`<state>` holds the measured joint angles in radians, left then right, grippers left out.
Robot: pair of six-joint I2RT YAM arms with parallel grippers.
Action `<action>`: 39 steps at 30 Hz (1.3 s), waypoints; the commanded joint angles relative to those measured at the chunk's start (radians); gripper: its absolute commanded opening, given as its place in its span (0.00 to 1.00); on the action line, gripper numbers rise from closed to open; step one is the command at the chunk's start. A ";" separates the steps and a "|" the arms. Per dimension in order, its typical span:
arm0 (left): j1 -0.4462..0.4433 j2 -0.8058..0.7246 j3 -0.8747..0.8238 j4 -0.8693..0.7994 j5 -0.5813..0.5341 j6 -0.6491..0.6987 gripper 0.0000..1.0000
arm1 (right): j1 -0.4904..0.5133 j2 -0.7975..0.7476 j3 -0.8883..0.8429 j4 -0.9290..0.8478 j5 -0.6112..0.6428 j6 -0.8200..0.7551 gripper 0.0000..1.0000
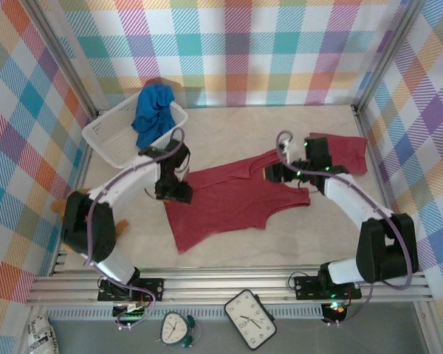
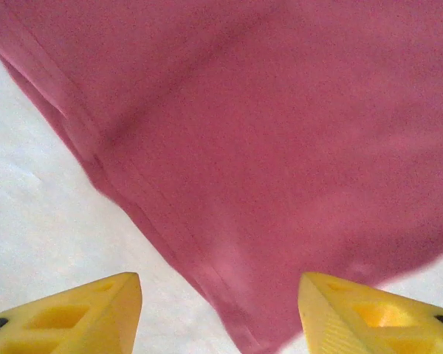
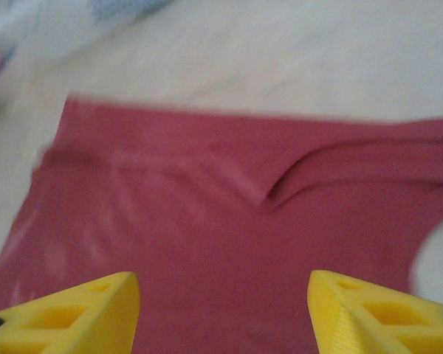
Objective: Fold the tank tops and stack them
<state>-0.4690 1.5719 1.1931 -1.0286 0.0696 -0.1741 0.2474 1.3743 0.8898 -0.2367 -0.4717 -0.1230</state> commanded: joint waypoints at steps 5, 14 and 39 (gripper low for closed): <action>-0.143 -0.188 -0.351 0.163 0.112 -0.384 0.58 | 0.282 -0.120 -0.168 -0.211 0.144 -0.558 0.67; -0.236 -0.286 -0.549 0.267 0.159 -0.550 0.52 | 0.407 -0.025 -0.238 -0.199 0.294 -0.699 0.67; -0.254 -0.299 -0.545 0.194 0.126 -0.536 0.00 | 0.478 -0.062 -0.254 -0.029 0.515 -0.684 0.46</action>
<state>-0.7120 1.2999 0.6159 -0.7570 0.2176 -0.7147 0.7181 1.3537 0.6411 -0.3252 0.0261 -0.8021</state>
